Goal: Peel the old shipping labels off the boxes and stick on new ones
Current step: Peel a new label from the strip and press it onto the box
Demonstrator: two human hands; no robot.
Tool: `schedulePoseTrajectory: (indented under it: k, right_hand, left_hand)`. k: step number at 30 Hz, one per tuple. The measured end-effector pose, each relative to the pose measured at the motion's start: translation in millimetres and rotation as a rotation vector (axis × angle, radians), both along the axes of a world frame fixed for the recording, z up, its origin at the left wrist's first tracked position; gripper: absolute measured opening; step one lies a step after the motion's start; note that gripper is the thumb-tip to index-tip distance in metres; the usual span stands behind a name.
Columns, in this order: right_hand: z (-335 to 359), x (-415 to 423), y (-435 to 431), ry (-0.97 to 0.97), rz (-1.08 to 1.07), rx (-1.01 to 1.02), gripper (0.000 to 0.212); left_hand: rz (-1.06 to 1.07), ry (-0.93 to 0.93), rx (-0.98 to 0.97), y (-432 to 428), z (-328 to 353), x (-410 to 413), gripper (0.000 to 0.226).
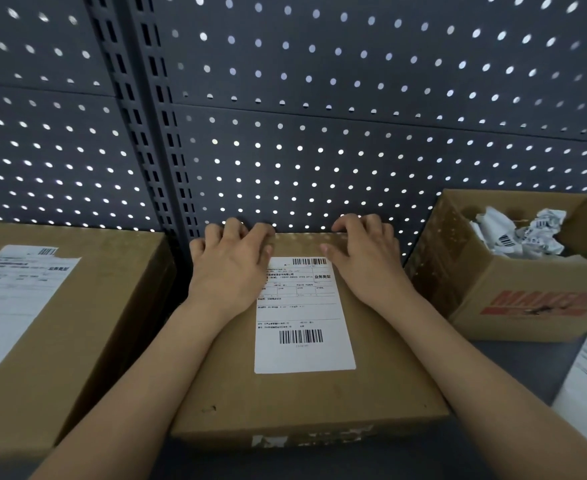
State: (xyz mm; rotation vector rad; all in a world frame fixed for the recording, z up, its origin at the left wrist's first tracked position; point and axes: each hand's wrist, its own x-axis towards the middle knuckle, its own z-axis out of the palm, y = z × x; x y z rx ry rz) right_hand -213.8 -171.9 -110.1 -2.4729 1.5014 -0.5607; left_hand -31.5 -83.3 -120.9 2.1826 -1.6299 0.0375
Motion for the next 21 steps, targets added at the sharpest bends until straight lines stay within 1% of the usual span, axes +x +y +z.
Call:
schedulePoseTrajectory:
  k: [2,4,6,7,8,9,11,12,14,16,17,21]
  right_hand:
    - [2,-3,2,-0.046,0.047,-0.010,0.028]
    - [7,-11,9,-0.144,0.114,-0.011,0.023]
    - [14,-21,24,-0.204,0.216,-0.024,0.024]
    - [18,-26,33,-0.202,0.295,-0.036,0.026]
    - [21,-28,42,-0.175,0.386,-0.043,0.030]
    - [21,-29,49,-0.119,0.475,-0.039,0.036]
    - [18,-27,60,0.050,0.586,0.017,0.051]
    - [15,-25,63,0.132,0.600,0.056,0.060]
    - [10,-23,65,0.267,0.585,0.102,0.073]
    - [8,-22,65,0.351,0.551,0.078,0.081]
    - [9,-22,66,0.375,0.525,0.068,0.084]
    - [9,-21,65,0.416,0.405,0.096,0.086]
  left_hand:
    - [-0.026,0.004,-0.030,1,0,1,0.031]
    - [-0.058,0.009,-0.077,8,2,2,0.034]
    - [-0.125,0.063,-0.168,22,6,2,0.035]
    - [-0.183,0.088,-0.205,31,8,0,0.036]
    - [-0.251,0.098,-0.211,39,10,-4,0.039]
    - [-0.315,0.100,-0.167,47,11,-10,0.044]
    - [-0.381,0.082,0.020,59,10,-23,0.060]
    - [-0.378,0.034,0.112,61,8,-26,0.069]
    - [-0.360,-0.067,0.217,61,5,-26,0.087]
    - [-0.344,-0.118,0.257,60,4,-25,0.102]
    - [-0.337,-0.136,0.270,60,4,-26,0.105]
    - [-0.289,-0.120,0.290,60,5,-28,0.097]
